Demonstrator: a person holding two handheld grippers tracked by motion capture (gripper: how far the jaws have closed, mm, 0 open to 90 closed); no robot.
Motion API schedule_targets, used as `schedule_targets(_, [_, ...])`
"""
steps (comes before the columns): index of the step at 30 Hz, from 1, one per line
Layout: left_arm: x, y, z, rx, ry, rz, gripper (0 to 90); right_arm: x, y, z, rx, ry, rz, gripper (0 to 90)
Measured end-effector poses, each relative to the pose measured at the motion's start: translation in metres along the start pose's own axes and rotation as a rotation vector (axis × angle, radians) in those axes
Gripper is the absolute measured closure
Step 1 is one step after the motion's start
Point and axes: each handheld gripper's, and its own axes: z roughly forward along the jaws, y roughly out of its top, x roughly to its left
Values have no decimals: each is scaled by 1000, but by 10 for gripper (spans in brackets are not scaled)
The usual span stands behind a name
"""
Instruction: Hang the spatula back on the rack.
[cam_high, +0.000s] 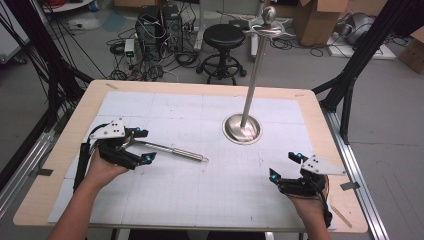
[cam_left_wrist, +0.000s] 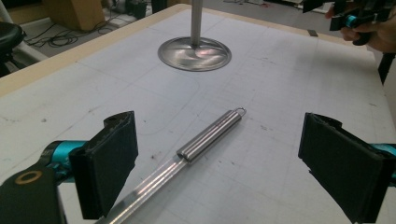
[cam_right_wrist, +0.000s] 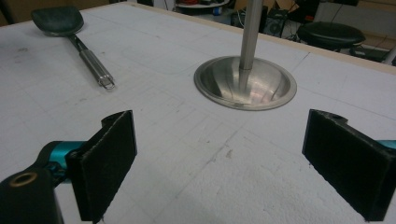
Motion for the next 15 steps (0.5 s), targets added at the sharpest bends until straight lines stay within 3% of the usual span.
schedule_targets(5, [1, 17, 19, 56, -27, 29, 124, 3, 0, 0, 6, 7, -6, 85])
schedule_targets(8, [-1, 30, 32, 101, -49, 72, 131, 3, 0, -1, 8, 6, -6, 86])
schedule_targets(15, [3, 44, 67, 253, -89, 147, 136, -1, -3, -4, 8, -1, -1, 85])
